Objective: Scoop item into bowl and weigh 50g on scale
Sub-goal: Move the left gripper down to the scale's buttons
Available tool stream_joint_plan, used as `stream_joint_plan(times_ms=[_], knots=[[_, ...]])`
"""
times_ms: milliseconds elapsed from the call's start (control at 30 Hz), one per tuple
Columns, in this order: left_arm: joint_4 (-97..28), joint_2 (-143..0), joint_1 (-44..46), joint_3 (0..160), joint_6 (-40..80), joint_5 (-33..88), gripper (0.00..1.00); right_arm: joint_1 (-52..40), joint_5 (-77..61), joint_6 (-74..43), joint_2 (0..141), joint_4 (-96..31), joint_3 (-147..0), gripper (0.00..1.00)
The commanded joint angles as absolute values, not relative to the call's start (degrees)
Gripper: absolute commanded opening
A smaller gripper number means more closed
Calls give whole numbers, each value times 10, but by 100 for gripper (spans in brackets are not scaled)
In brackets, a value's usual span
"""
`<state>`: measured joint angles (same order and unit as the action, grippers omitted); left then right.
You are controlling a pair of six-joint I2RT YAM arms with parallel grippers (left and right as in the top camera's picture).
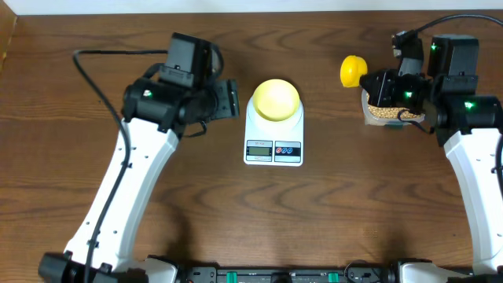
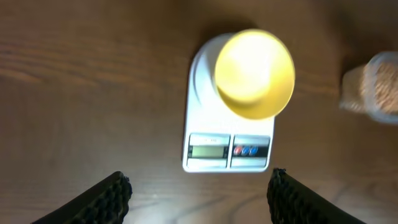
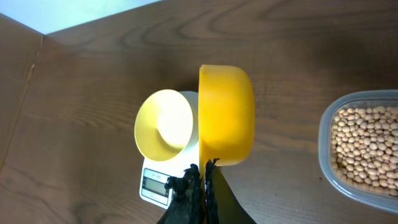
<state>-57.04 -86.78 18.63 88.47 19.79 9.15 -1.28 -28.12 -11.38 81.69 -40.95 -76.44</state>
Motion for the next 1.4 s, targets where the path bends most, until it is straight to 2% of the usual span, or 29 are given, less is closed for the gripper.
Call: stream_joint_plan(times_ms=[0,333,433,500,700,767,800,1133,1367], knots=[[-592,-893,214,883,185,99,72,-5,-295,-95,809,-409,-777,1],[-598,-907,303,867,185,82,72,4,-295,-96,809,-408,-777,1],[-587,-907,317,844,184,64,66,4,-295,-96,809,-407,-777,1],[-565,-907,325,826,185,64,59,4,-295,-96,809,-408,-777,1],[-492,-907,346,768,184,63,26,4,-284,-96,809,-396,-776,1],[-477,-907,347,751,184,63,11,4,-284,-96,809,-397,-776,1],[-471,-907,347,741,184,64,8,3,-284,-96,809,-399,-776,1],[-423,-907,388,689,79,64,8,3,-284,-95,810,-401,-775,1],[-349,-907,422,646,58,33,8,3,-275,-91,809,-406,-775,1]])
